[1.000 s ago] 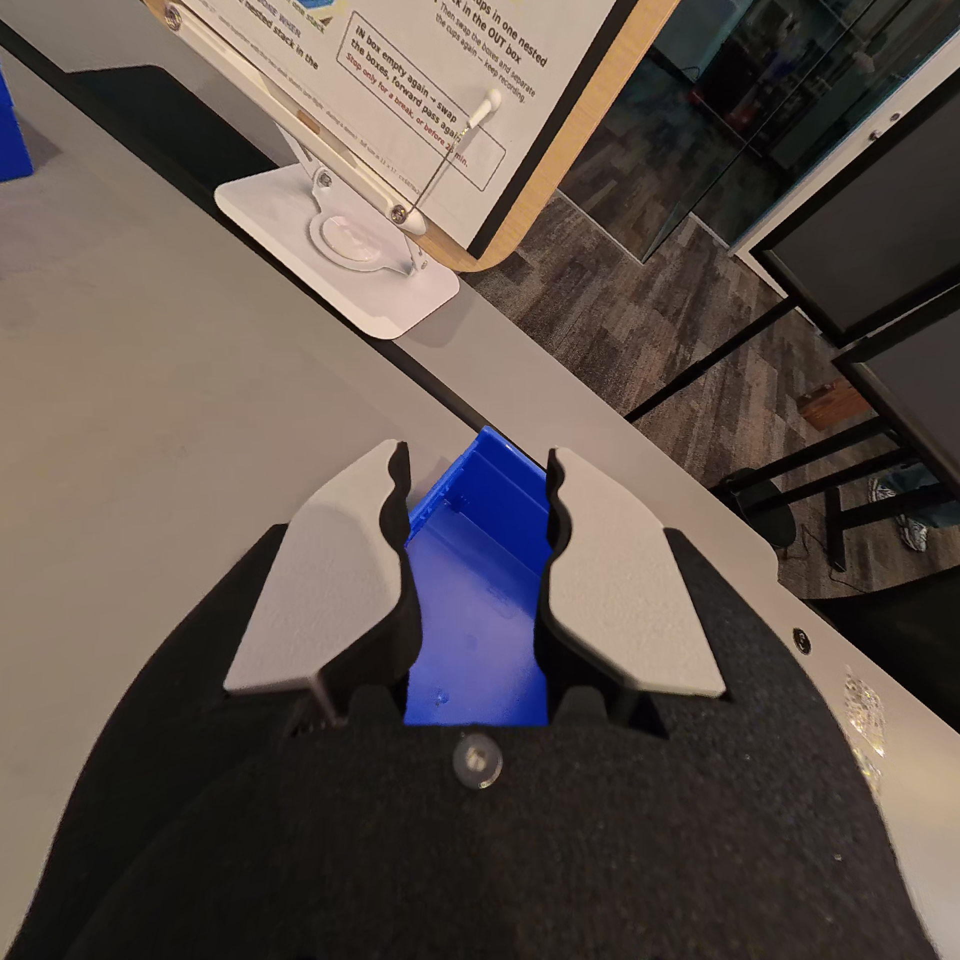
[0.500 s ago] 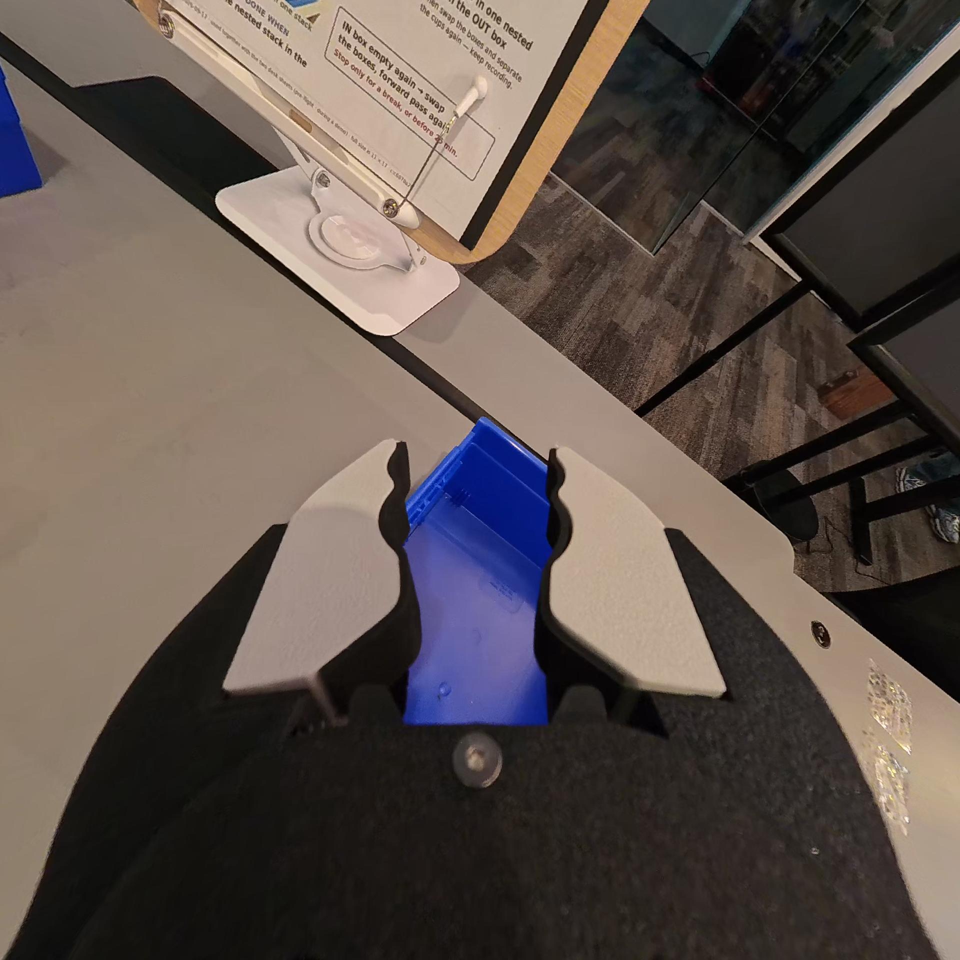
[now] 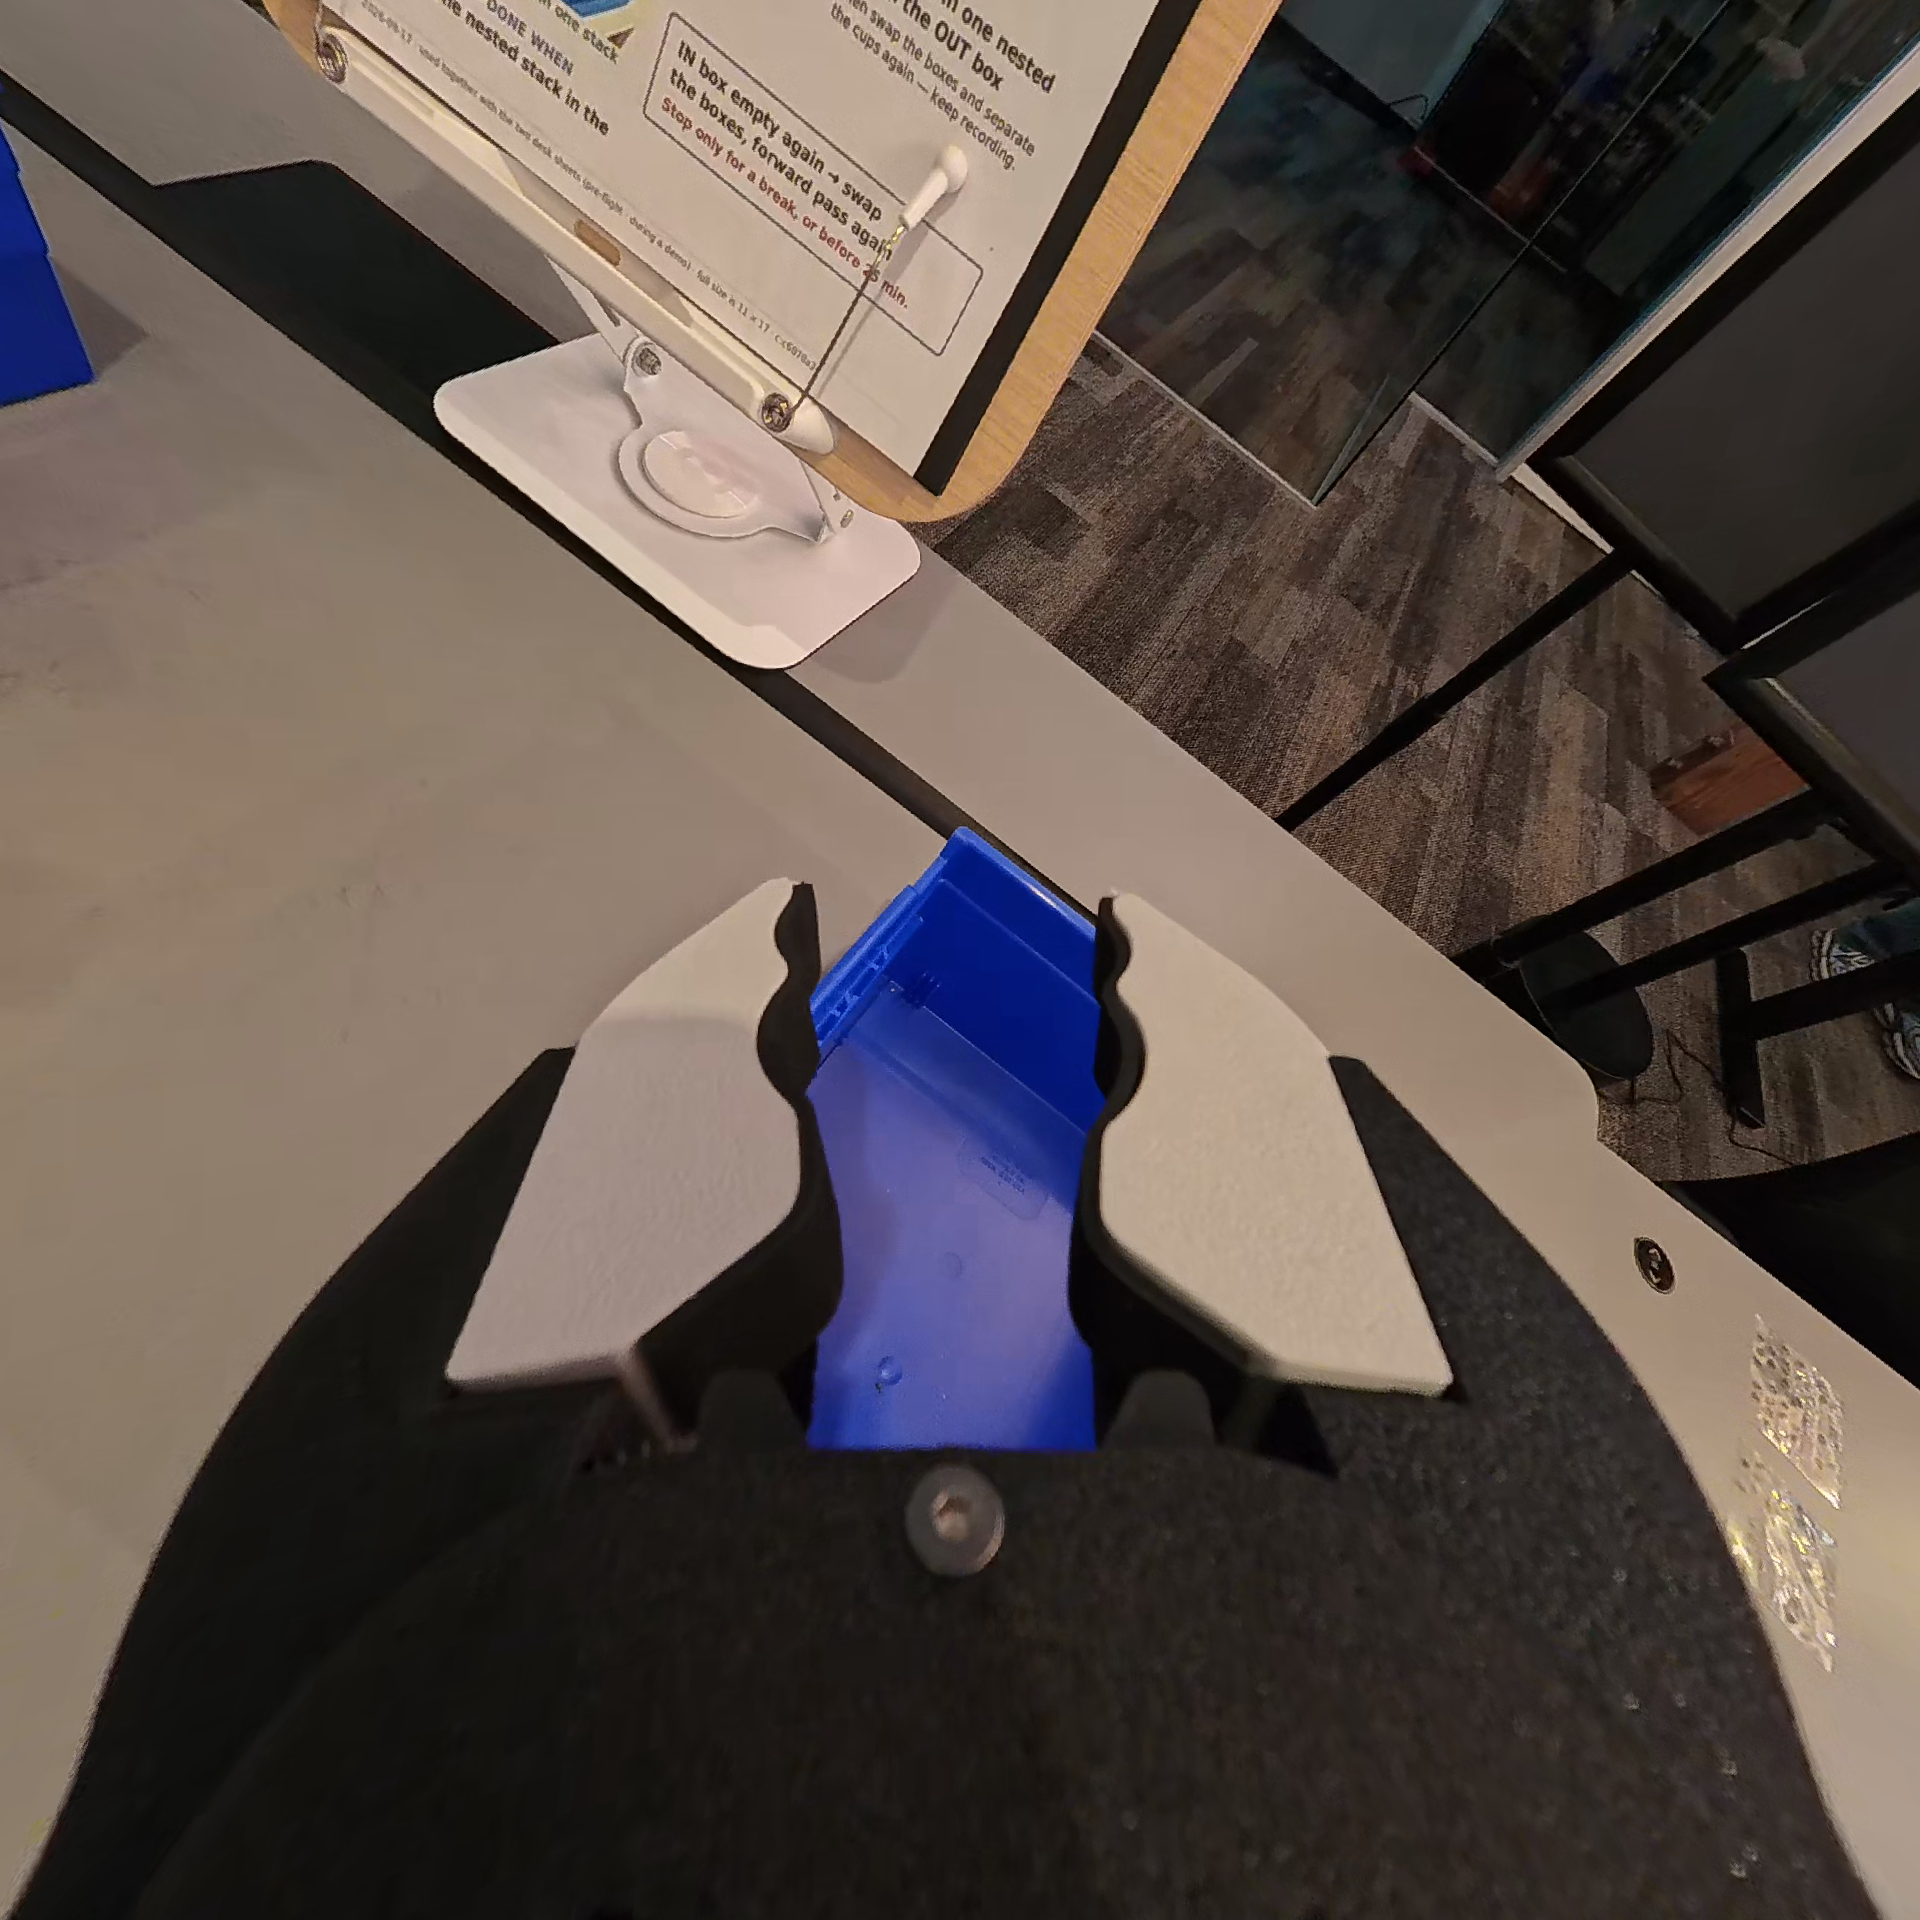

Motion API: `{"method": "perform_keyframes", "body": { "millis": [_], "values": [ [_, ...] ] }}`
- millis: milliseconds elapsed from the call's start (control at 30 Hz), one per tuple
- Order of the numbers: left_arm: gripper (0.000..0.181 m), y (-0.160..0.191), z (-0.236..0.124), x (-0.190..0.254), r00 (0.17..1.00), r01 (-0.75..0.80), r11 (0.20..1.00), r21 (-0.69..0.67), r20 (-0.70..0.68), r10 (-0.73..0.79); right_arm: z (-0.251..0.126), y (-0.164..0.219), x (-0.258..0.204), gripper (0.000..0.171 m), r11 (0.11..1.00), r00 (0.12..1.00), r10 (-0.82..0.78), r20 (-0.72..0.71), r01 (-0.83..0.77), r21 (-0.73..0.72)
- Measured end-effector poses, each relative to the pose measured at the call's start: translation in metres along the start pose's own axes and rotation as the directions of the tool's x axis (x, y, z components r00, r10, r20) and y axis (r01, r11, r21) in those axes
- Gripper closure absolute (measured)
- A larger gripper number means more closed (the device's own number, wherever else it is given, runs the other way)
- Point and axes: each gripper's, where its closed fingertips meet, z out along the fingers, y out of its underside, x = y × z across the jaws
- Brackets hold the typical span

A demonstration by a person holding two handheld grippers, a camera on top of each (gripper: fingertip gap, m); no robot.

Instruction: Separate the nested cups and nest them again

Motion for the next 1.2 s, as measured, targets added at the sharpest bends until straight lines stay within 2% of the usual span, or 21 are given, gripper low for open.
{"method": "perform_keyframes", "body": {
  "millis": [200,567,1200],
  "values": [
    [0.181,0.004,-0.002,-0.001,0.996,-0.071,0.997,-0.020,0.057,0.072,0.001,0.001,0.000,0.121,1.000,1.000,0.001,-0.001,-0.001,-0.005],
    [0.181,0.005,-0.024,-0.002,0.978,-0.081,0.997,0.006,0.195,0.078,0.007,0.006,-0.003,0.121,0.999,1.000,-0.009,0.009,0.010,-0.031],
    [0.181,0.003,-0.071,0.014,0.920,-0.153,0.975,0.161,0.384,0.081,0.020,0.017,-0.008,0.121,0.996,1.000,-0.014,0.027,0.016,-0.084]
  ]
}}
